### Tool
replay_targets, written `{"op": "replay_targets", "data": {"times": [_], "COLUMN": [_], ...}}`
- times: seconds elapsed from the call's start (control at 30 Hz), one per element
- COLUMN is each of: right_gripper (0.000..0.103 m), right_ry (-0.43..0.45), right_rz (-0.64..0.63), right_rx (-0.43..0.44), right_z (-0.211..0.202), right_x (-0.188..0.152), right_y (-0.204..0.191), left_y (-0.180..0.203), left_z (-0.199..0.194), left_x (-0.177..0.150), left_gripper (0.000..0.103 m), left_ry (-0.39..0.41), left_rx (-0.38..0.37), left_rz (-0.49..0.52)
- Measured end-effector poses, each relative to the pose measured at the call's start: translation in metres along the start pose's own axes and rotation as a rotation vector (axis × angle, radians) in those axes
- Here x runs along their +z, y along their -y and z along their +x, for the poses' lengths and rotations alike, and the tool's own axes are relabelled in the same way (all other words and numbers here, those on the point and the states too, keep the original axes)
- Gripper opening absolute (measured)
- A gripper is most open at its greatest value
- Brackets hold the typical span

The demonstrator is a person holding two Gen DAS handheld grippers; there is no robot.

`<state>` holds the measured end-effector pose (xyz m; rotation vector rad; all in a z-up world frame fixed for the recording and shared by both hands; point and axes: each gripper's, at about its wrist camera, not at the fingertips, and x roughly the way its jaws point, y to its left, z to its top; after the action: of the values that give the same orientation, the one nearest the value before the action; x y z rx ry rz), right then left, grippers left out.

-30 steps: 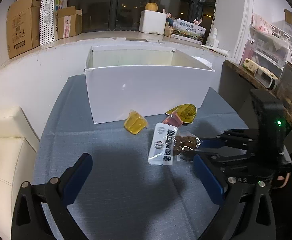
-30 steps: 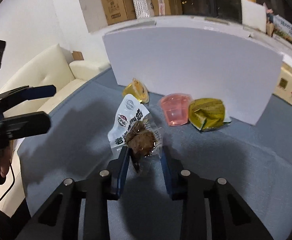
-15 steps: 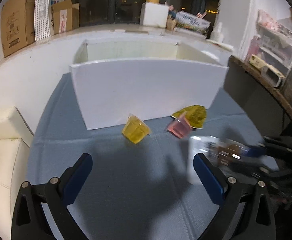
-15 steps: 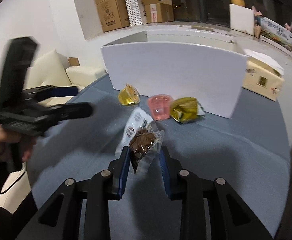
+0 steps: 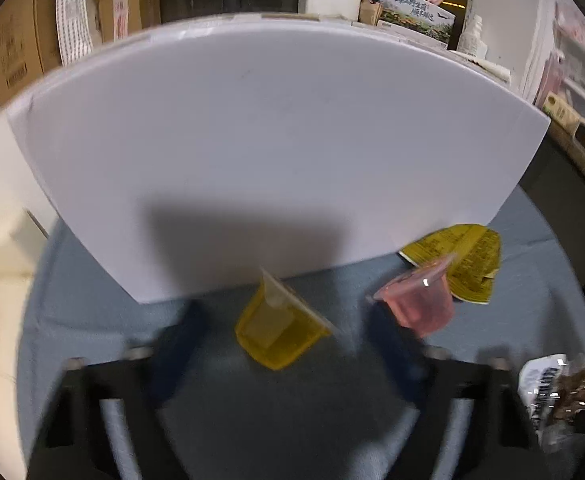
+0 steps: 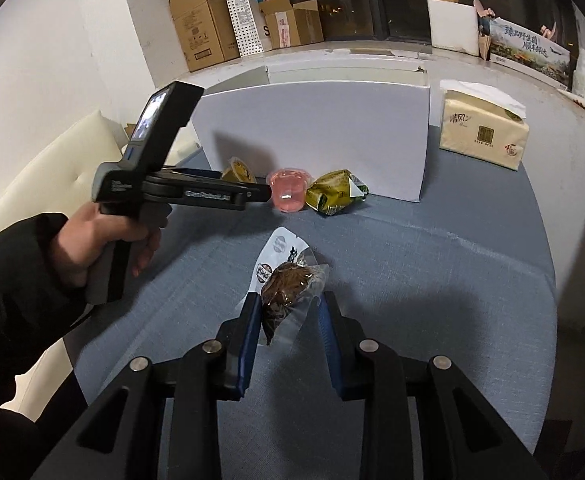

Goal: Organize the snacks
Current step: 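Lift the meat packet with the right gripper while the left grasps a yellow jelly cup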

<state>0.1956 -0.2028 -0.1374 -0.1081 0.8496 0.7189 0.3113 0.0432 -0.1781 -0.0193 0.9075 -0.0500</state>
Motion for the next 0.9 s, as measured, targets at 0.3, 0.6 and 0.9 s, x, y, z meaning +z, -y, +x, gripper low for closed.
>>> {"op": "replay_targets", "data": {"times": [0.3, 0.6, 0.9], "right_gripper": [0.034, 0.061, 0.068], "right_ry": [-0.019, -0.047, -0.081], "right_rz": [0.024, 0.056, -0.033], "right_rx": [0.013, 0.03, 0.031], "right_z": [0.014, 0.029, 0.048], "right_x": [-0.002, -0.006, -0.006], "right_y": [0.007, 0.012, -0.013], "left_y": [0.007, 0.015, 0.012], "left_z": [-0.016, -0.055, -0.084], "left_x": [-0.006, -0.024, -0.029], "left_gripper": [0.05, 0.05, 0.051], "left_ry": [0.021, 0.069, 0.108], "left_rx": [-0.03, -0.079, -0.105], "left_rz": [0.036, 0.072, 0.088]}}
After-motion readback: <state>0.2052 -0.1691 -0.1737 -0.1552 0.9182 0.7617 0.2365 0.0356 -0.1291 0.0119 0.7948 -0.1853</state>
